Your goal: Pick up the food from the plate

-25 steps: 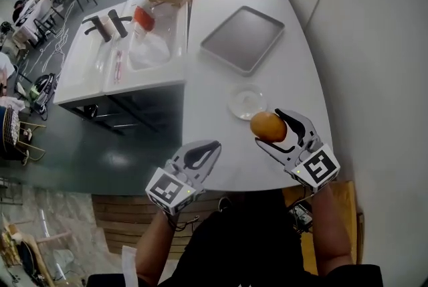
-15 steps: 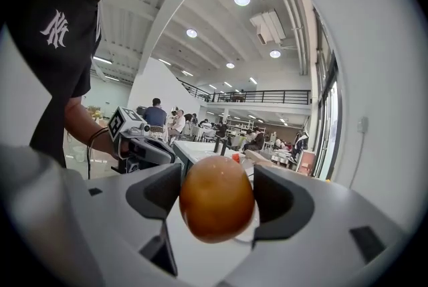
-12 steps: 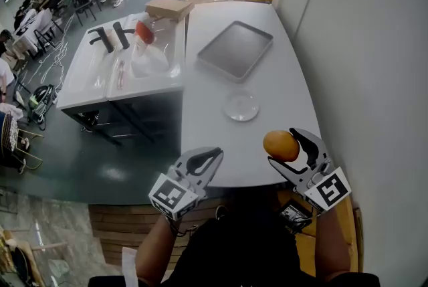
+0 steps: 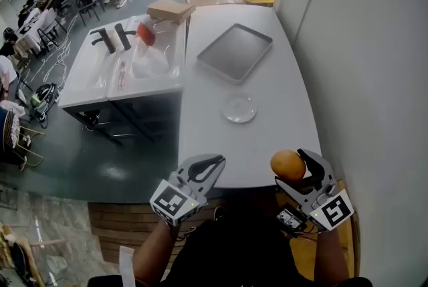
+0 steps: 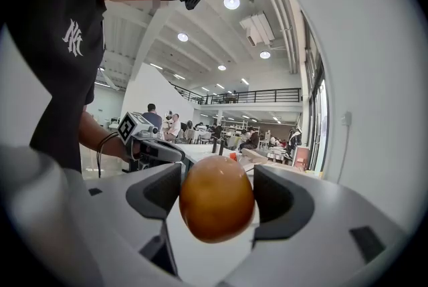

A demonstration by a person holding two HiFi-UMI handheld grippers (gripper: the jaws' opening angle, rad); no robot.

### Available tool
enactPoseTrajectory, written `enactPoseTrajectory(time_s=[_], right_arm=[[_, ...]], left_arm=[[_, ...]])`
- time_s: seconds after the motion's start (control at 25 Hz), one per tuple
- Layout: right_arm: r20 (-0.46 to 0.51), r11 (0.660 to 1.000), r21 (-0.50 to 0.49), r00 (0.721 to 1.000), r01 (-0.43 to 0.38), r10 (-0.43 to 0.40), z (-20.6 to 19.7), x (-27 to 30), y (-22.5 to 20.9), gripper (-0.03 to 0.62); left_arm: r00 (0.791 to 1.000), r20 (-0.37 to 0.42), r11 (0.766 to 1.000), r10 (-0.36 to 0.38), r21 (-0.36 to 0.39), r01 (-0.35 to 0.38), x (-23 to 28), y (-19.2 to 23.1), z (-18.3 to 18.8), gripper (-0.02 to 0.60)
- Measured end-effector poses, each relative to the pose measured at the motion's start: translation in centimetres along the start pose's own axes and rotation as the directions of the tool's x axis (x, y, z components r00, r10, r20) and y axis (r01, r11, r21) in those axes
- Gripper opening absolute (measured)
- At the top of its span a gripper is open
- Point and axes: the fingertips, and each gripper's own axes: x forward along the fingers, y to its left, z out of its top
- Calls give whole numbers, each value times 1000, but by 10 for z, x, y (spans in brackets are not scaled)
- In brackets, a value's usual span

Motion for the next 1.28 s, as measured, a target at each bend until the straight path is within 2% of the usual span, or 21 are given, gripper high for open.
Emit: enactPoseTrajectory(time_s=[0.32,0.64,0.88,1.04,1.28], right_arm=[[24,997,57,998,-56,55,-19,-13,-13,328],[72,993,80,994,-91,85,-10,-33,-36,328],[89,980,118,985,-159,149,-23,-35,-27,328],[100,977,124,982,-173,161,-23,-37,-28,328],[98,973,132,979,-190,178,-27,-50,-26,328]], left_arm=[[999,-38,1000,12,-22,-13,25,-10,-9,11],[998,-56,999,42,2,-42,47,-30,5,11],[995,-80,998,51,-34,-53,54,-46,-6,11],[996,-81,999,41,-4,-41,60,-57,-8,11],[996,-84,999,35,-17,-37,66,-77,-6,11]])
